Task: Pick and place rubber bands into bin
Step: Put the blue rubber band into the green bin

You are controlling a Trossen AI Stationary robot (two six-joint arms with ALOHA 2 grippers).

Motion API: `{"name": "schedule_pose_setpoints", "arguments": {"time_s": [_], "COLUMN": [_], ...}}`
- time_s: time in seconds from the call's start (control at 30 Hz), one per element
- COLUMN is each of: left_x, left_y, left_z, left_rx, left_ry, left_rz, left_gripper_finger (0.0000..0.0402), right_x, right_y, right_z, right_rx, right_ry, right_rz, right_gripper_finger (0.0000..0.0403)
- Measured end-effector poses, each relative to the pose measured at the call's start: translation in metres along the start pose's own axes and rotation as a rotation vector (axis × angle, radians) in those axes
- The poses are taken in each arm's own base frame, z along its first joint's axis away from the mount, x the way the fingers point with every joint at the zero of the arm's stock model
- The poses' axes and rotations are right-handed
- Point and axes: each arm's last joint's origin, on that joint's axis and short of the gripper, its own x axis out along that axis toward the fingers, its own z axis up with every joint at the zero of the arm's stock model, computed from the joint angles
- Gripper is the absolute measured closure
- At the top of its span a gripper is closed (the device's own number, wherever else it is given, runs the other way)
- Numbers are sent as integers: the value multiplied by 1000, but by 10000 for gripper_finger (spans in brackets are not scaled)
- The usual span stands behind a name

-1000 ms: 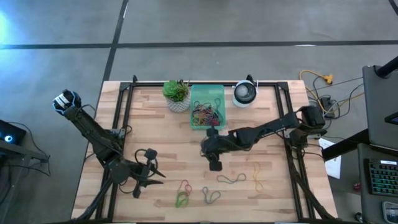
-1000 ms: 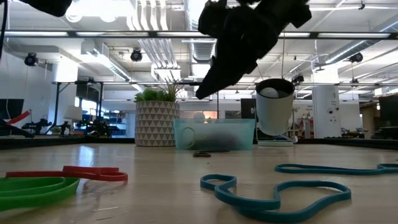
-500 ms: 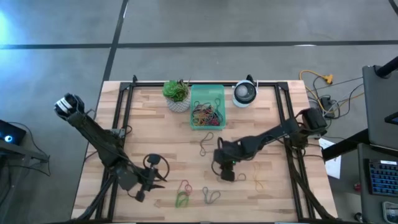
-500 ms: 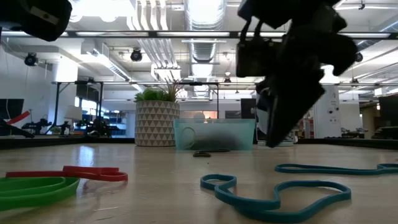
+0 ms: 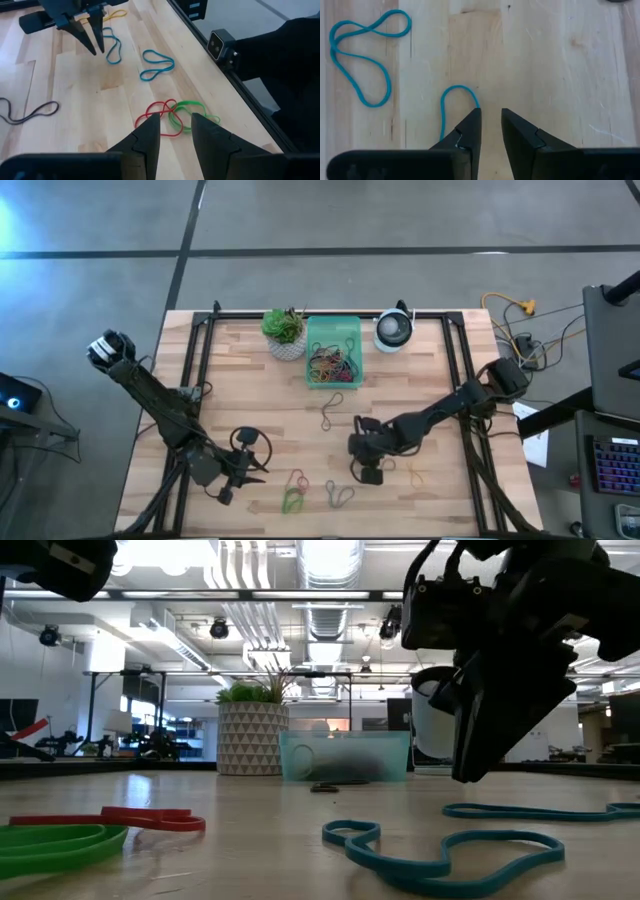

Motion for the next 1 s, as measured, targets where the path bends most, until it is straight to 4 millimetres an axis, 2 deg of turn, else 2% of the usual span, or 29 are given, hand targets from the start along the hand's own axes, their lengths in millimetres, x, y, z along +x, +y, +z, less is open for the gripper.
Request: {"name": "schedule_pose_setpoints", "arguments": {"time_s": [0.17,0.4,0.57,0.8,1.0], "left_x": [0,0,0,0,1], "left_y": [0,0,0,0,0], "left_z": [0,0,1,1,-2], "left_rx": [0,0,-3,-8,-28], "left_ry": [0,-1,-5,-12,-1], "left_rz": [0,0,-1,-3,0], "left_gripper_finger": [306,306,306,306,306], "right_x": [4,28,33,21,-3], "right_y": [1,3,4,9,11], "right_z": [0,-2,-2,4,9], "right_rx": [-6,-13,6,7,-4], "right_ry": [-8,50,74,63,62], "right_rz": [-17,-36,-46,-36,-31], "right_gripper_finger": [334,317,314,332,333]}}
